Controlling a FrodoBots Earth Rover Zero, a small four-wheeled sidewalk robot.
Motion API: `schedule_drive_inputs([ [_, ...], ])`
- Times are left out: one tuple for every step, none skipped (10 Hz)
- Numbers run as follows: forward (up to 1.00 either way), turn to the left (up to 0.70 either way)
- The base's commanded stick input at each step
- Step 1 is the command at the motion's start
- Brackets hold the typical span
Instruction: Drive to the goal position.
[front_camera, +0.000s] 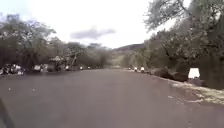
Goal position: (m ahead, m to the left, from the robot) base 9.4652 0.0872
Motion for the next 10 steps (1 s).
schedule_drive_inputs([
  [1.00, 0.00],
  [1.00, 0.00],
  [1.00, 0.00],
  [1.00, 0.32],
  [1.00, 0.22],
  [1.00, 0.00],
  [1.00, 0.00],
  [1.00, 0.00],
  [1.00, 0.00],
  [1.00, 0.00],
])
